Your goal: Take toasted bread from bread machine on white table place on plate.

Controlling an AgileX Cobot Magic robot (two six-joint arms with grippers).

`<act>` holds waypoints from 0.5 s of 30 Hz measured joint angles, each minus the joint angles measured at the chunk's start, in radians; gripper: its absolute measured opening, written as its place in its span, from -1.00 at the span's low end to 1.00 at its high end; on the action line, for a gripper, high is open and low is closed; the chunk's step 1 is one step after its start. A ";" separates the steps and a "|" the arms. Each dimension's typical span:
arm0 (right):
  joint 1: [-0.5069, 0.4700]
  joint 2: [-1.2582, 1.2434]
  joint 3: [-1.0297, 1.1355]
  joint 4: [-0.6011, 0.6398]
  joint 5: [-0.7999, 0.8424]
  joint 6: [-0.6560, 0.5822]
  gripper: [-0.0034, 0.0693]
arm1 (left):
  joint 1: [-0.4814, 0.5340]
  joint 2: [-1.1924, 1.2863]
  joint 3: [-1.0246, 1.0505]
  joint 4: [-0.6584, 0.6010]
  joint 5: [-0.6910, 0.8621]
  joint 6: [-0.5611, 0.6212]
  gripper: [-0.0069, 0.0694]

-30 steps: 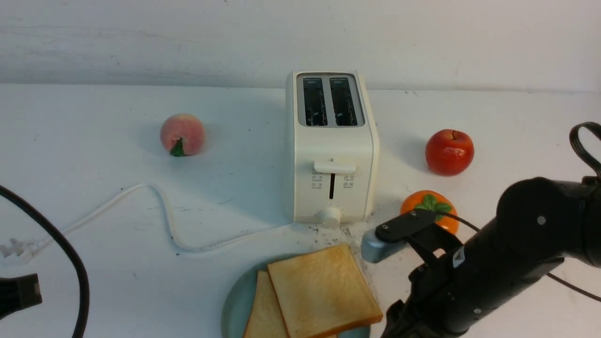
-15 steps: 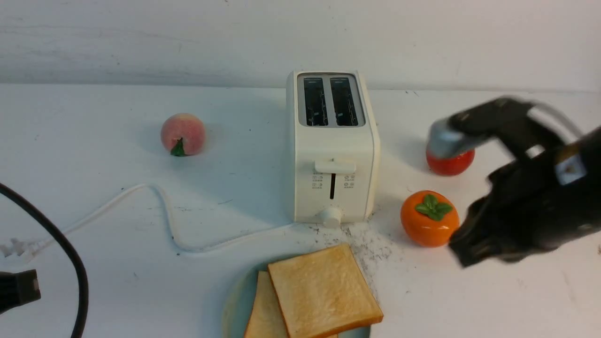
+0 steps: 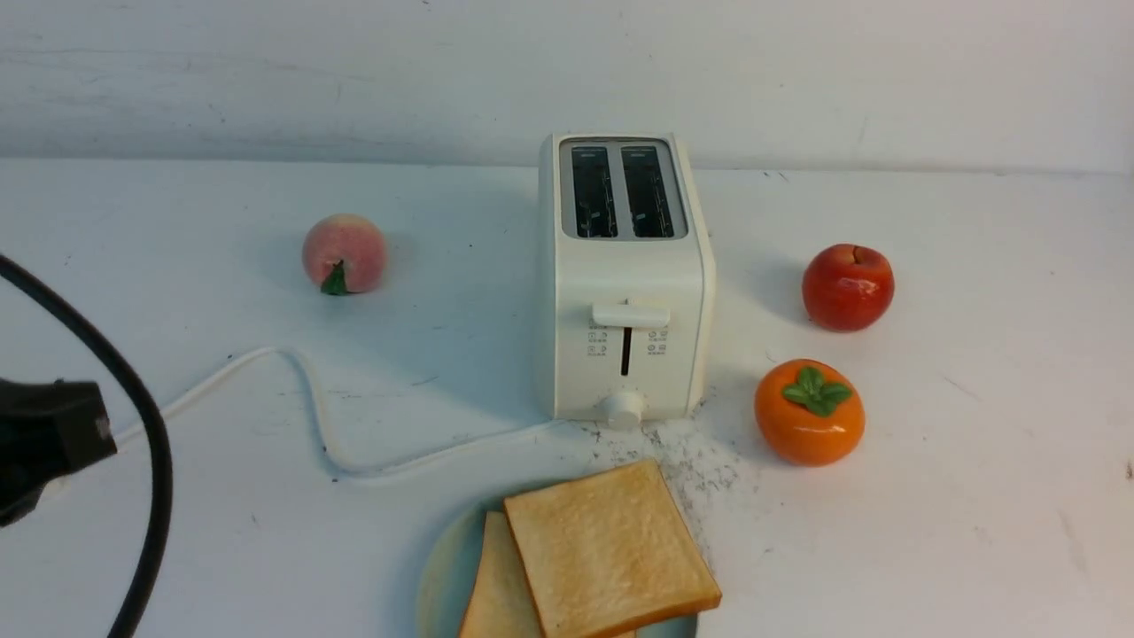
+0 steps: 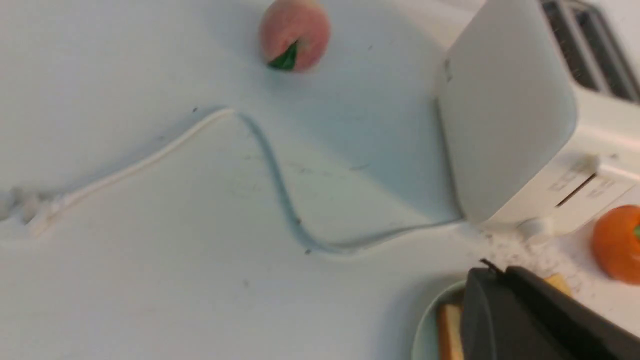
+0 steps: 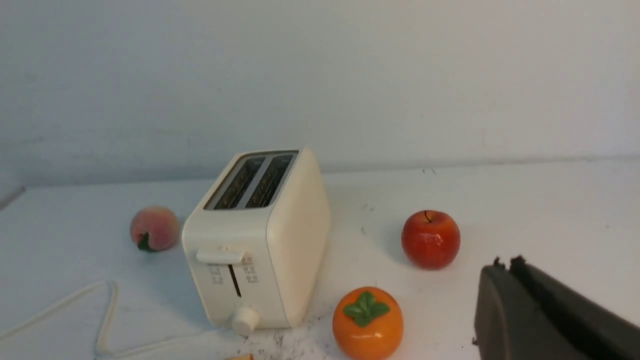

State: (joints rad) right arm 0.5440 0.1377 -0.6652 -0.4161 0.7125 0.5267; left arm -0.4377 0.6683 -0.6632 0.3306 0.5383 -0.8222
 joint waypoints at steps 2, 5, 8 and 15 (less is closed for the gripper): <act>0.000 -0.065 0.081 -0.019 -0.045 0.038 -0.93 | 0.000 0.000 0.000 0.000 -0.047 0.000 -0.81; 0.000 -0.096 0.174 -0.050 -0.133 0.057 -0.92 | 0.000 0.000 0.000 0.000 -0.091 0.000 -0.81; 0.000 -0.096 0.232 -0.079 -0.211 0.065 -0.92 | 0.000 -0.003 0.001 0.000 -0.091 0.000 -0.81; 0.000 -0.096 0.271 -0.096 -0.258 0.067 -0.90 | 0.000 -0.111 0.069 0.000 -0.086 0.000 -0.80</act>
State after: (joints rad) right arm 0.5440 0.0416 -0.3941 -0.5123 0.4542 0.5938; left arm -0.4377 0.5569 -0.5946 0.3306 0.4518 -0.8222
